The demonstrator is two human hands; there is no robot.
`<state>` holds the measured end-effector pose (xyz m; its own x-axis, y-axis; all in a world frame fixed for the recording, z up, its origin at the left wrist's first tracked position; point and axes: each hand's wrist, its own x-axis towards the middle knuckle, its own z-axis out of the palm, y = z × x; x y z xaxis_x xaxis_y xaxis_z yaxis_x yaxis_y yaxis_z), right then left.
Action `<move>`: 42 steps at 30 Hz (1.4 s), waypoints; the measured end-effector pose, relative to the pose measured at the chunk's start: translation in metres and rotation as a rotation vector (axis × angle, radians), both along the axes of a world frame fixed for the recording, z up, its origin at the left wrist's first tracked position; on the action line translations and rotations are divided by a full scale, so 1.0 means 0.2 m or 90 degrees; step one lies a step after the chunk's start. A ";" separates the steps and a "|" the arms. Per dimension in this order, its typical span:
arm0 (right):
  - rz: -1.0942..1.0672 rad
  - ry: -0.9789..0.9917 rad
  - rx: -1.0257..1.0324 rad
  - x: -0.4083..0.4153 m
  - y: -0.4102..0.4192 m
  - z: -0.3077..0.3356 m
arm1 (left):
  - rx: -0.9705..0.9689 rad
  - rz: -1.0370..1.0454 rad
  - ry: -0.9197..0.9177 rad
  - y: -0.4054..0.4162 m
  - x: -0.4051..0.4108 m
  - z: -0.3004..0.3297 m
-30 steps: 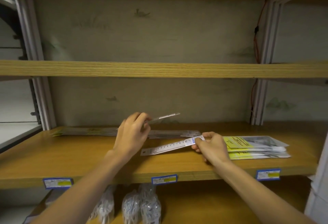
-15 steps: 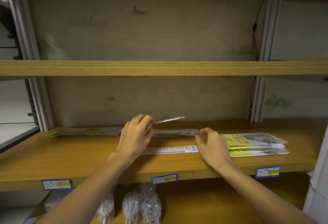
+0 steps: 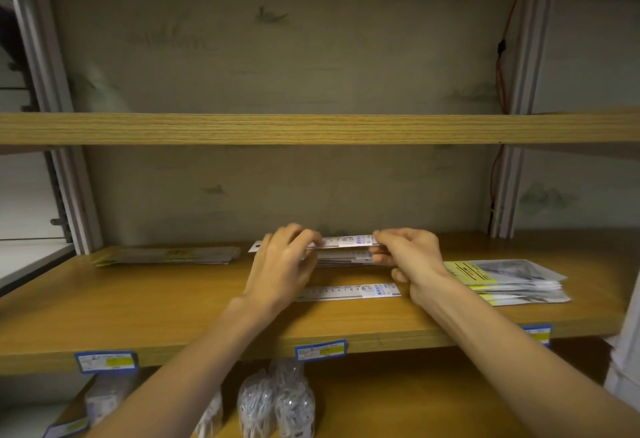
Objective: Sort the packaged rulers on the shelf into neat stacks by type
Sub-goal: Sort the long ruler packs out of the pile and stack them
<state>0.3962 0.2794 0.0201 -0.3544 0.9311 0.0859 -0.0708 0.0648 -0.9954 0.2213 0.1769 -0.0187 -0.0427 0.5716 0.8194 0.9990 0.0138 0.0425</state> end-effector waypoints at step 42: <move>-0.102 -0.439 0.484 -0.01 0.22 -0.10 | -0.235 0.011 -0.119 0.28 -0.18 0.04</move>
<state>0.3949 0.3238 0.0000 -0.4270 0.7566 0.4953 0.5633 0.6510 -0.5089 0.1855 0.2319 -0.0110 -0.1835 0.8234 0.5370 0.9739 0.0781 0.2130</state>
